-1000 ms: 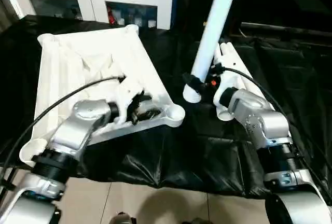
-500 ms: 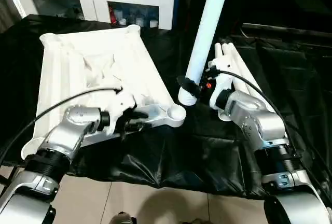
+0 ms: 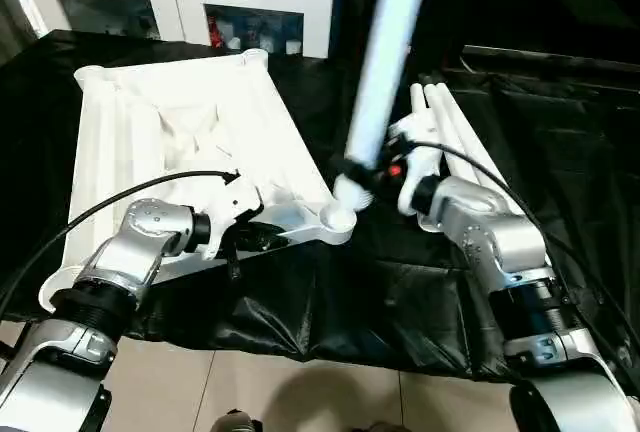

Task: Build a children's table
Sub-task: Insert table leg to table base

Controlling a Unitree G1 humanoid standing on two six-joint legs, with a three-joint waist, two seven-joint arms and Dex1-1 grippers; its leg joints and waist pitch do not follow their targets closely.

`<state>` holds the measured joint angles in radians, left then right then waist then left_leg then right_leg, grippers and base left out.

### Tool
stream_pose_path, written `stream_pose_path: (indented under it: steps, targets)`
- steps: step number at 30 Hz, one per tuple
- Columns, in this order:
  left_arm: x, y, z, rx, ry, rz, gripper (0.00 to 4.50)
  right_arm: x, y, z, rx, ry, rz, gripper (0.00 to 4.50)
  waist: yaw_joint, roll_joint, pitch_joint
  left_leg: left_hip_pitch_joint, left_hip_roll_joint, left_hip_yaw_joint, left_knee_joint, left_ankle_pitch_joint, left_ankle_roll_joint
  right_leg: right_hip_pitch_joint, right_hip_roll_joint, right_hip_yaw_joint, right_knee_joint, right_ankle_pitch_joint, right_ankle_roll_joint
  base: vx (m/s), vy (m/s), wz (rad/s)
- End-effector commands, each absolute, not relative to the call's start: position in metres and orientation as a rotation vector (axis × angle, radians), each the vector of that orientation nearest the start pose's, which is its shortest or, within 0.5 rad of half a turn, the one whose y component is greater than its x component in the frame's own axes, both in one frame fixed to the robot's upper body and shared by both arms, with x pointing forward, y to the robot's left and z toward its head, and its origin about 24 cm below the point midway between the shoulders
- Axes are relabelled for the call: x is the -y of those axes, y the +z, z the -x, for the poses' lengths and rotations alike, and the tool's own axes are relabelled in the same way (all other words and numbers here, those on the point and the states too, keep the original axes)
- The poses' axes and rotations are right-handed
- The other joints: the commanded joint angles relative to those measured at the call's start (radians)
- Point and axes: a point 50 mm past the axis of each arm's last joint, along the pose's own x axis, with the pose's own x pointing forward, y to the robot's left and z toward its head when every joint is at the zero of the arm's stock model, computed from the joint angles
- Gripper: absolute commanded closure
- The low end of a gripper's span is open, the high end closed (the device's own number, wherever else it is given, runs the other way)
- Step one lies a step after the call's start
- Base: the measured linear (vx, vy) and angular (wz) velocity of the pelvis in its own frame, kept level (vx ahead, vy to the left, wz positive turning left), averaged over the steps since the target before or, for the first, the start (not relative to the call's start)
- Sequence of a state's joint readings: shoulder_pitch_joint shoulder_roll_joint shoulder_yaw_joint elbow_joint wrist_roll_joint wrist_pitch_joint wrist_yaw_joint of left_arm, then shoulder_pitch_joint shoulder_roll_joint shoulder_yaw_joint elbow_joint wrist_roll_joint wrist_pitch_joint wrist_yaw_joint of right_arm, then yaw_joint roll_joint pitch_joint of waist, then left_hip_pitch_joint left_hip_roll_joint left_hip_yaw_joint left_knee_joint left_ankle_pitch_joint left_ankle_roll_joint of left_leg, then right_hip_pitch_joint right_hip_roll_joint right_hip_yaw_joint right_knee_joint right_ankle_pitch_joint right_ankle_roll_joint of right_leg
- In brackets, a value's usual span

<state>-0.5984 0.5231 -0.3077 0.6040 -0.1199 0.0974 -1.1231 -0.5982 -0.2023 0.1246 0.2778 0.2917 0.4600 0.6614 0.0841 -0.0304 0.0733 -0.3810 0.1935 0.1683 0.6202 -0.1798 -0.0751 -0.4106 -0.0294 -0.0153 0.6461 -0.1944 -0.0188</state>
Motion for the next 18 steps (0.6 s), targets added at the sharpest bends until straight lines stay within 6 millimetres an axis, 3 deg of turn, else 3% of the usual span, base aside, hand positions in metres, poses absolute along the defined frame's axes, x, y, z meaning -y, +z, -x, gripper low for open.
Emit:
stream_pose_path:
  steps: [1,6,7,8,18]
  targets:
    - [-0.177,0.060,-0.320,-0.471,-1.201,-0.408,4.46,0.093,0.109,-0.331,-0.207,0.939,-0.029,2.62,-0.005,0.003,-0.078,0.020,0.030,-0.005,-0.079,-0.158,-0.036,0.052,-0.092,0.043,-0.077,-0.154,-0.178,0.000,0.000,0.00]
    - [-0.175,0.060,-0.318,-0.447,-1.233,-0.414,4.48,0.093,0.100,-0.329,-0.235,0.945,-0.008,2.62,-0.004,0.001,-0.078,0.019,0.031,-0.004,-0.078,-0.153,-0.032,0.051,-0.094,0.043,-0.077,-0.156,-0.180,0.000,0.000,0.00]
    - [-0.173,0.062,-0.317,-0.428,-1.256,-0.424,4.50,0.094,0.097,-0.330,-0.245,0.936,-0.018,2.62,-0.003,-0.006,-0.077,0.020,0.032,-0.003,-0.079,-0.155,-0.031,0.050,-0.095,0.043,-0.079,-0.172,-0.176,0.000,0.000,0.00]
    - [-0.172,0.062,-0.317,-0.426,-1.258,-0.422,4.50,0.095,0.095,-0.330,-0.249,0.935,-0.023,2.62,-0.002,-0.001,-0.076,0.021,0.032,-0.004,-0.079,-0.159,-0.033,0.047,-0.095,0.043,-0.079,-0.184,-0.174,0.000,0.000,0.00]
    - [-0.165,0.066,-0.315,-0.403,-1.322,-0.432,4.50,0.096,0.079,-0.327,-0.302,0.936,-0.056,2.62,-0.001,-0.006,-0.076,0.021,0.033,-0.003,-0.080,-0.165,-0.030,0.046,-0.097,0.043,-0.080,-0.190,-0.173,0.000,0.000,0.00]
